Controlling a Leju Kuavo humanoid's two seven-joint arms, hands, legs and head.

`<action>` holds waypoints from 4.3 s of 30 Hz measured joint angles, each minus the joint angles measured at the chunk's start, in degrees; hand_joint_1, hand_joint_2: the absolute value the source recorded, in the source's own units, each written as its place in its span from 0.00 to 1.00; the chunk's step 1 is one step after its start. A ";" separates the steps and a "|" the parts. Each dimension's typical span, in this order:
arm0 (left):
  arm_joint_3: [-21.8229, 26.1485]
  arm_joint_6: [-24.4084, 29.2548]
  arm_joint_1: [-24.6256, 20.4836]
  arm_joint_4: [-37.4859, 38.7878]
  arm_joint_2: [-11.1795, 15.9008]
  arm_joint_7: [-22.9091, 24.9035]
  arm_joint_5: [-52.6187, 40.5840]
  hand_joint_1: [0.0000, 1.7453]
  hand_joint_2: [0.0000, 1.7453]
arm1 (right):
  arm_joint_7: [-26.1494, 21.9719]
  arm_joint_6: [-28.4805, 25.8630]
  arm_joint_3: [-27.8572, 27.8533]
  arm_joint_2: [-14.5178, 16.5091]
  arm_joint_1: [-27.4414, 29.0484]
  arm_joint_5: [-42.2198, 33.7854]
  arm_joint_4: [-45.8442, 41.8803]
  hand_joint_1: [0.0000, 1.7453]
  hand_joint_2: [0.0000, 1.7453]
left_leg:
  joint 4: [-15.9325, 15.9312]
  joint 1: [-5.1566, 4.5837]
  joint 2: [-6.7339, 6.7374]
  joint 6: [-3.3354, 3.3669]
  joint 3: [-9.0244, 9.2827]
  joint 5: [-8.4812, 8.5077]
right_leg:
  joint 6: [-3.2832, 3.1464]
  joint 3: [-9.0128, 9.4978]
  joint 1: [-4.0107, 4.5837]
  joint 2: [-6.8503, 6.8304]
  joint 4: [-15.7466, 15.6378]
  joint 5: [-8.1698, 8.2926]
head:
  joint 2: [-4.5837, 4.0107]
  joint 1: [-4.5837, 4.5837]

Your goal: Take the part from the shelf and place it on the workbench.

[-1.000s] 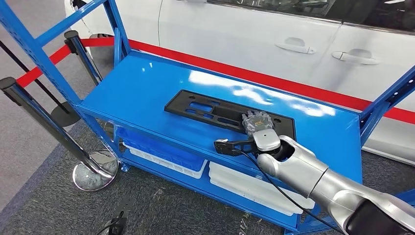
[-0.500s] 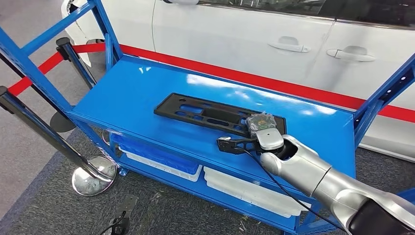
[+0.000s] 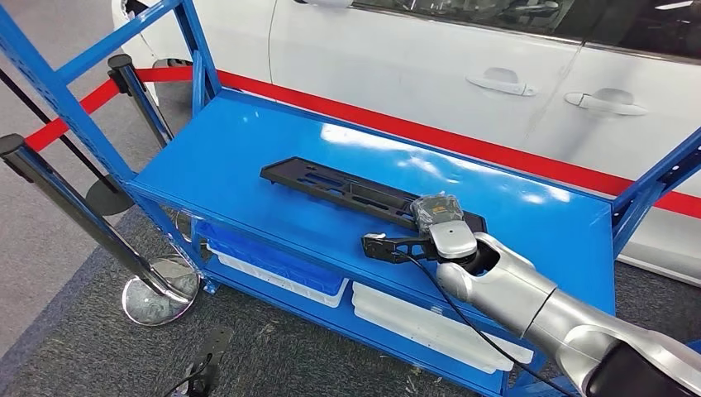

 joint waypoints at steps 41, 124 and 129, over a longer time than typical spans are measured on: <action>1.17 5.97 -0.06 0.11 -0.26 1.25 8.23 0.00 1.00 | 0.50 -32.61 -12.64 -8.10 -1.66 -5.75 -46.15 0.98 1.00 | 8.67 0.31 0.06 -2.92 -3.96 -5.56 | -2.93 2.55 0.08 0.51 -5.86 1.98 | 0.01 0.02; 2.03 5.16 -0.43 0.15 -1.41 -1.60 7.44 0.00 1.00 | 0.50 -33.56 -18.05 -15.47 0.27 -11.14 -67.71 0.98 1.00 | -0.94 -1.06 -3.05 0.69 0.86 0.57 | -0.68 0.32 0.30 0.39 3.99 -3.00 | 0.01 0.31; 2.03 4.72 -0.49 0.15 -1.42 -1.99 7.38 0.00 1.00 | 0.50 -33.28 -18.05 -15.48 -0.09 -10.86 -68.22 0.98 1.00 | 0.31 -0.78 -6.30 -0.66 -0.85 0.55 | -1.08 4.13 0.04 4.10 -5.95 0.53 | 0.00 0.19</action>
